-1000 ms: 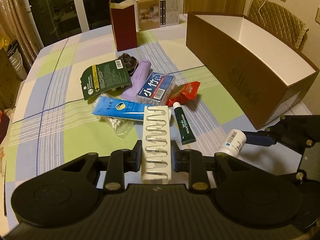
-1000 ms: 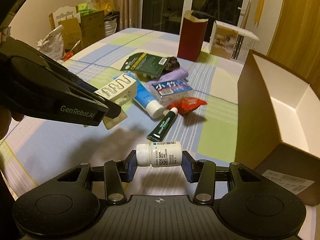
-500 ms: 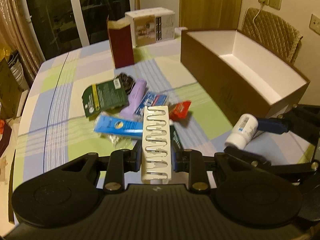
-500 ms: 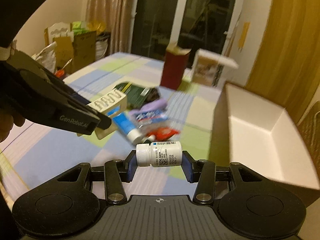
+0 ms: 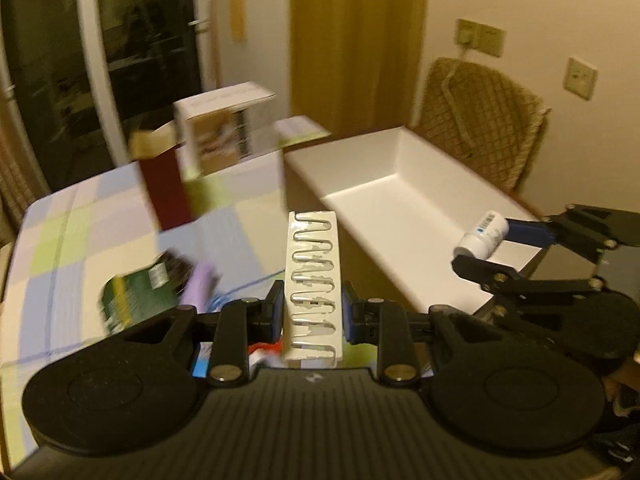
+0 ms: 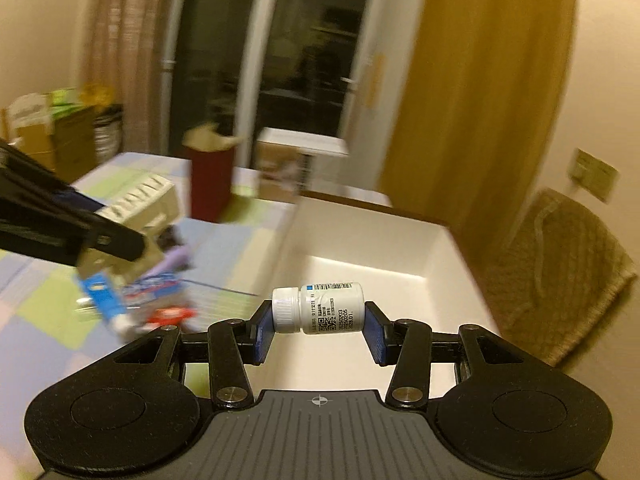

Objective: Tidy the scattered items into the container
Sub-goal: 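Carry the rack with the left tool while the right tool carries the bottle over the box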

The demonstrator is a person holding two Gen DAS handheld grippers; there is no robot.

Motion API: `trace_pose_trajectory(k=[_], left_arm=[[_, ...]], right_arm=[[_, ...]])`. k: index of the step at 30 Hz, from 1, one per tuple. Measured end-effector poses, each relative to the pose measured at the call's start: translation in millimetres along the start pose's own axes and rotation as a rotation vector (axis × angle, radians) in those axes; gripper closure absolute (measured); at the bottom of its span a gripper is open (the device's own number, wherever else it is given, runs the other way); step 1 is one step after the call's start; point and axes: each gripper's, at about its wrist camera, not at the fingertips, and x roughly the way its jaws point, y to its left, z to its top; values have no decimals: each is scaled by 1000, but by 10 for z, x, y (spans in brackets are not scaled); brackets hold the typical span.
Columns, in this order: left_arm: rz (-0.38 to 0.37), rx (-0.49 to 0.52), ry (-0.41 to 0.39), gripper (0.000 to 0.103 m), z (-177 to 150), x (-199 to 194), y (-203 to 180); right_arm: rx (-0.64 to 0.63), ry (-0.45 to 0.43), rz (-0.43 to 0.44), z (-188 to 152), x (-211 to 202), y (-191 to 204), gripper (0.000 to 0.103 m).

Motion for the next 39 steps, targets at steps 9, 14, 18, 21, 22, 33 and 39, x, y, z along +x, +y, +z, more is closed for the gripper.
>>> trace_pose_trajectory(k=[9,14,18,21,22,33,39], left_arm=[[-121,106,1,80,451,585,-541],[-147,124,37,80,515,955,-689],[-154,129,63,80,479,1152,-756],[-151,125,76,80,437,1234,-754],[-150,122,80,80,424,1243,-740],[-138,91,55,78,419,1183,-640],[-119,66,40,77,429,1068,-534]], right_arm=[[237,94,-75,-55,233,-679,54],[310,123,-65,-121,274,-828,54],[348,141,-63,-129,331,-894,54],[348,150,-67,-141,367,-893,54],[348,155,-67,-134,411,-883,54],[350,163,-49,-132,483,-860,54],[324,158,-18,-121,479,-783,54]])
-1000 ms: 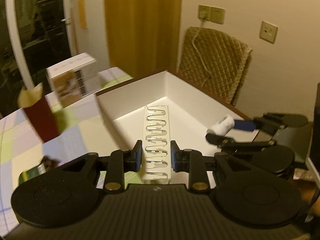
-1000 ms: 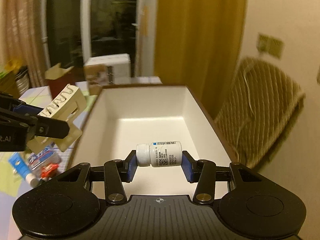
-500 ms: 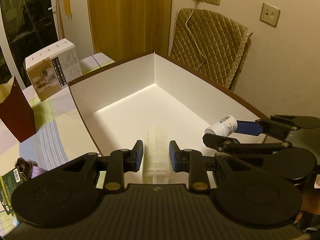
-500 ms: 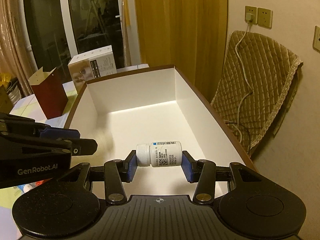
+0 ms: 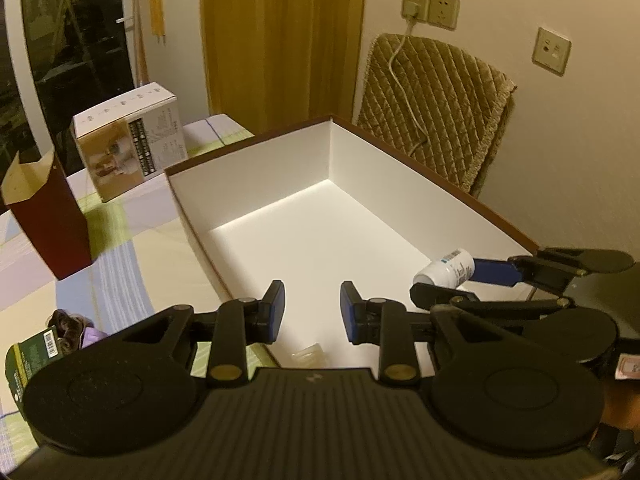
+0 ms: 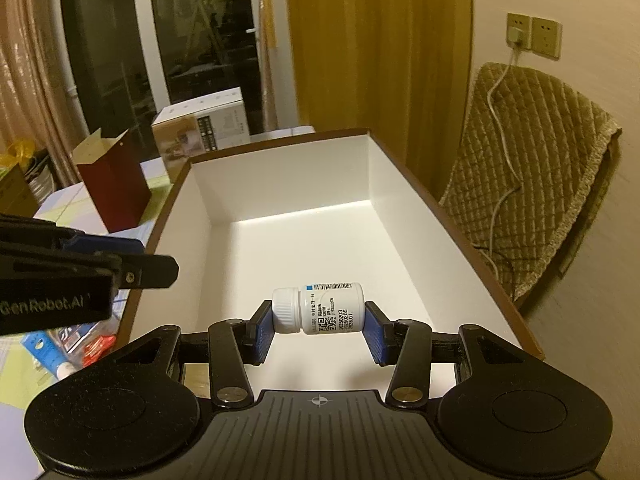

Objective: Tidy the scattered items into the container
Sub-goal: 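Carry the rack with the left tool while the right tool carries the bottle over the box, then open the left tool to drop the rack while the right tool drops the bottle into the box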

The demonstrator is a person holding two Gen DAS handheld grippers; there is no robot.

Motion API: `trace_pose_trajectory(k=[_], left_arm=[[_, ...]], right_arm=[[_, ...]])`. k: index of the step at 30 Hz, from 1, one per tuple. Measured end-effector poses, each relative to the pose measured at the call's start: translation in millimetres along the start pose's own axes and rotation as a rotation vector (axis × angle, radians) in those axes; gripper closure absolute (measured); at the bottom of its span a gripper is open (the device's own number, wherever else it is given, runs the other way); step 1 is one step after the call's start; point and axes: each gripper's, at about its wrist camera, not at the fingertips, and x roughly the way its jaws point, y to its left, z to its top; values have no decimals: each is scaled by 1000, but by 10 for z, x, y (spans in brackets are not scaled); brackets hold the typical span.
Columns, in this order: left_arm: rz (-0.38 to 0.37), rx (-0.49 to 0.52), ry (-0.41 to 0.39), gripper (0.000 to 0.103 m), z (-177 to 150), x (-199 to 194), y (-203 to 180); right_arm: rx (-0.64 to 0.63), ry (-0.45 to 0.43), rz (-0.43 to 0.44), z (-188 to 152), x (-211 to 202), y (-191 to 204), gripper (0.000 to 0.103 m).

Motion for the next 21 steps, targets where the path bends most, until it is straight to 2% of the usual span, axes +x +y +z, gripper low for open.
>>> trace_pose_trajectory(k=[10,21], left_arm=[[9,-27,8,74,-103,-78,54],[28,-43,10,74,-169,-158,161]], right_arm=[[-43,19,16,-31,53,87,54],[-36,-2,9,-31,34,86,54]])
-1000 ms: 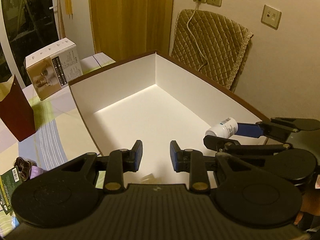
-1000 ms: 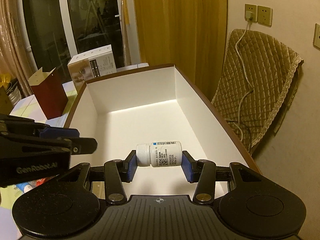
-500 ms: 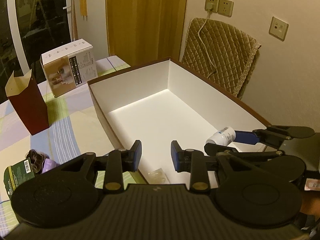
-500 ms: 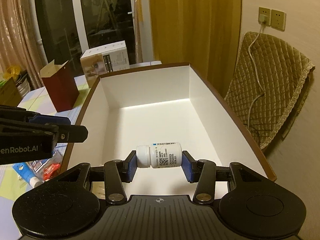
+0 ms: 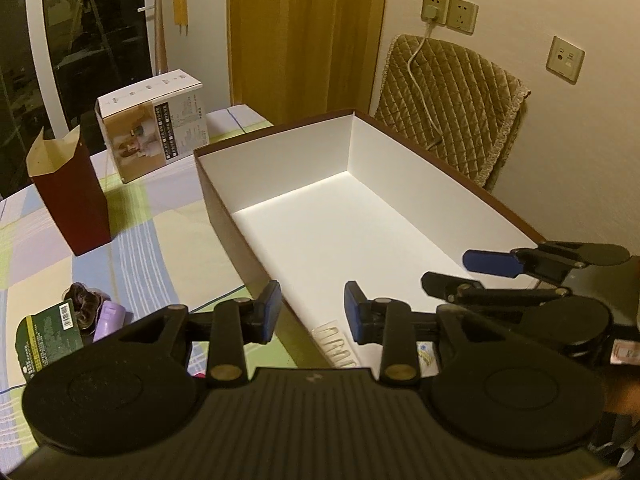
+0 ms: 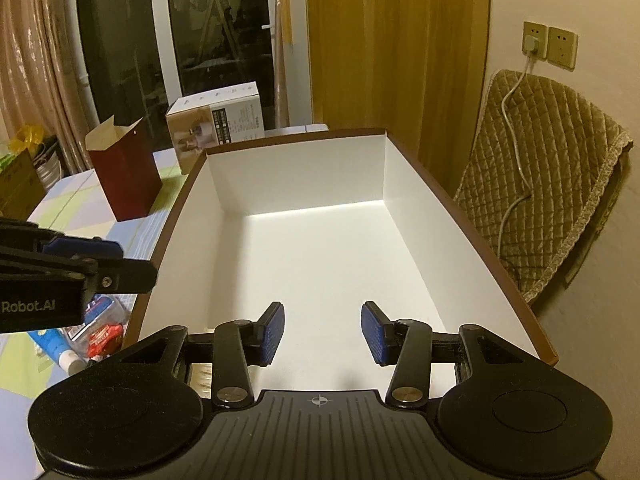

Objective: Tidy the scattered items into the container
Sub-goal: 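Open the left tool to drop the rack while the right tool drops the bottle into the box, then move both open tools back over the remaining items on the table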

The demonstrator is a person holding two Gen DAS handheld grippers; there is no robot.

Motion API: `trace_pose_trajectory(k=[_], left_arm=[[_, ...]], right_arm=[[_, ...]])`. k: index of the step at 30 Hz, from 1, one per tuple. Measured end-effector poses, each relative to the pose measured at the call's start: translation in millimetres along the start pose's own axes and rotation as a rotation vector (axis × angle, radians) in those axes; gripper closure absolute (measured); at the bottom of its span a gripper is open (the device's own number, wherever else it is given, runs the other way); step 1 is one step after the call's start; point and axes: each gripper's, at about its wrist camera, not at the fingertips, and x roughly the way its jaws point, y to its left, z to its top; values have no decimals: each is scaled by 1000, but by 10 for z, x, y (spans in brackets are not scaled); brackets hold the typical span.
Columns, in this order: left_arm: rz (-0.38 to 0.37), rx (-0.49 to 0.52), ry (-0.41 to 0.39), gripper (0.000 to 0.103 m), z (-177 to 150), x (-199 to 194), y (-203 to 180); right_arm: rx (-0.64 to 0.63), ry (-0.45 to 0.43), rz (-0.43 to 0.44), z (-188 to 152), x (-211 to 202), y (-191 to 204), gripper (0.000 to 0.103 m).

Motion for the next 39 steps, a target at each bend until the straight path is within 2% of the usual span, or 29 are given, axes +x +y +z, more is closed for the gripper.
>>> trace_pose_trajectory(k=[11,17,25,34,35,36,37,39], left_arm=[[31,-36,0,74,-156,-172,137],[57,-61,-4,73,-284,-301,259],[127,-120,10,70,-653,-549,544],[267,-240,52,63,-1252,-841,1054],[282,-258,58,62,-1316,-862,1115],[292,-277,61,62,-1370,-883,1173],[301,-296,61,60,-1422,-903,1223],[317,-323,57,56,-1517,-937,1301]], right_arm=[[-13,-34,-2,10,-50,42,54],[-39,-76,30,-8,-107,108,54],[-115,-139,145,-70,-213,323,53],[-267,-213,305,-246,-382,795,53],[-276,-215,325,-265,-390,844,45],[-283,-224,342,-288,-404,889,17],[-286,-248,360,-321,-438,926,9],[-318,-276,394,-375,-502,1025,6]])
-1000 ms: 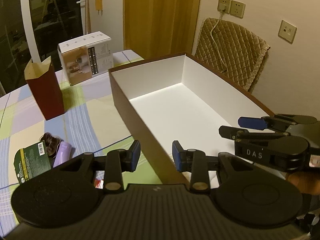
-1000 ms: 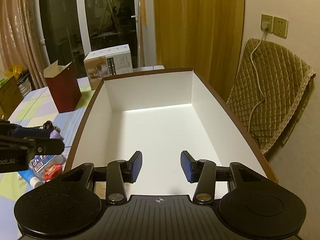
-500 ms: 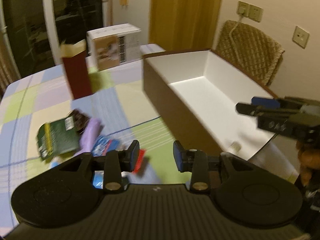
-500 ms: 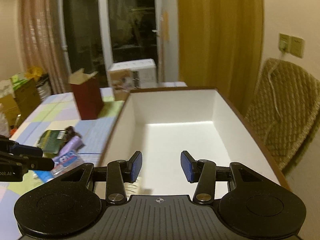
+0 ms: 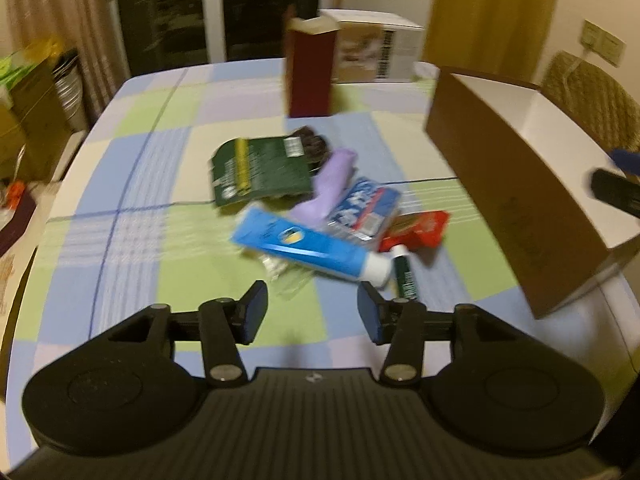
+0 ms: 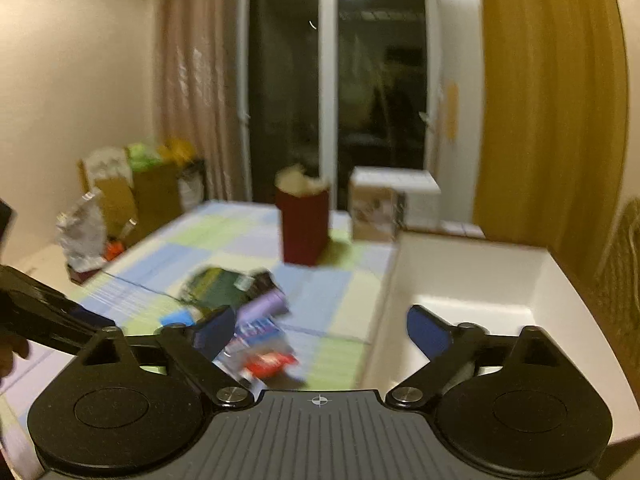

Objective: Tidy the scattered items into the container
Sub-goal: 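Move both open tools back over the remaining items on the table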

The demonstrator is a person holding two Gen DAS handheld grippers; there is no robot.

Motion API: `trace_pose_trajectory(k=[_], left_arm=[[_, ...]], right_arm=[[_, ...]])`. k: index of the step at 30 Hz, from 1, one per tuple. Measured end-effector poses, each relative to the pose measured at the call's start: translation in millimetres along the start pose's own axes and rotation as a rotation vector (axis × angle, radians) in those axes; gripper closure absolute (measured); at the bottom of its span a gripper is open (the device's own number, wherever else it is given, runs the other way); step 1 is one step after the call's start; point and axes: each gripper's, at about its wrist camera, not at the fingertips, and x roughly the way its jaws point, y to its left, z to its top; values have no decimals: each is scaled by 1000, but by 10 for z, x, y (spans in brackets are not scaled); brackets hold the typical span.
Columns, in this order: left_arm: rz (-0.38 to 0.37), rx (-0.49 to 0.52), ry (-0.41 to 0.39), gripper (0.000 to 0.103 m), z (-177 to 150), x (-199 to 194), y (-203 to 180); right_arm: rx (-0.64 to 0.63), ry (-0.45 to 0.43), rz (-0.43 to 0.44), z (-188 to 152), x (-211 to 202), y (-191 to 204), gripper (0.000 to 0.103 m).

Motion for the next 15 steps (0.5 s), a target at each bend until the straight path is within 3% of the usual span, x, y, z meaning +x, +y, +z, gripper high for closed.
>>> trace_pose_trajectory(k=[6,15], left_arm=[[10,-68,-4,49,-118,15,180],[4,-92,5,20,-192,142,327]], right_arm=[[-95,46,75,-65,112,349,6],[-185,136,144,-247,296,661,6]])
